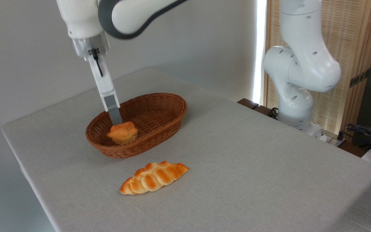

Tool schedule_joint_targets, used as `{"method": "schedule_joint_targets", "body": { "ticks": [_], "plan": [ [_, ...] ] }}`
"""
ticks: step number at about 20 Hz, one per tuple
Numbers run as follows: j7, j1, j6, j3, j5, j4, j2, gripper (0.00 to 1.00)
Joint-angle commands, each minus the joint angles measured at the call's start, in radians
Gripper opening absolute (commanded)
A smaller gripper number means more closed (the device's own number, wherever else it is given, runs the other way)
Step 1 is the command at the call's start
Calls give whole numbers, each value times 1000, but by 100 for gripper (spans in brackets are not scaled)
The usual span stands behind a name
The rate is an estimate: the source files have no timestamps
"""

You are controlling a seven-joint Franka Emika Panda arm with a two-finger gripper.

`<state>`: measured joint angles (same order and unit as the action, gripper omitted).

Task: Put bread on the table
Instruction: 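Lower the open gripper into the basket toward the round bread roll, then close the gripper on the round bread roll and lift it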

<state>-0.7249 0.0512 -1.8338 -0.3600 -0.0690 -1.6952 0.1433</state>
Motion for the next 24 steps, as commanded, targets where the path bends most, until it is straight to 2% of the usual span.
{"method": "schedule_joint_targets", "body": {
  "ticks": [1, 4, 7, 12, 13, 14, 15, 16, 17, 18, 21, 24],
  "plan": [
    [-18, -4, -108, -24, 15, -55, 16, 100],
    [-28, -4, -131, -24, 17, -93, 32, 100],
    [-44, -2, -133, -27, 73, -113, 47, 100],
    [-42, -2, -136, -45, 97, -121, 78, 100],
    [-41, -2, -136, -45, 98, -121, 76, 94],
    [-41, -2, -136, -45, 98, -121, 76, 72],
    [-41, -2, -136, -45, 98, -121, 76, 57],
    [-39, -2, -136, -47, 98, -121, 76, 35],
    [-39, -2, -136, -47, 100, -121, 76, 20],
    [-41, -2, -136, -45, 100, -121, 76, 15],
    [-42, -2, -133, -45, 100, -121, 76, 13],
    [-42, -2, -130, -47, 100, -121, 76, 2]
  ]
}}
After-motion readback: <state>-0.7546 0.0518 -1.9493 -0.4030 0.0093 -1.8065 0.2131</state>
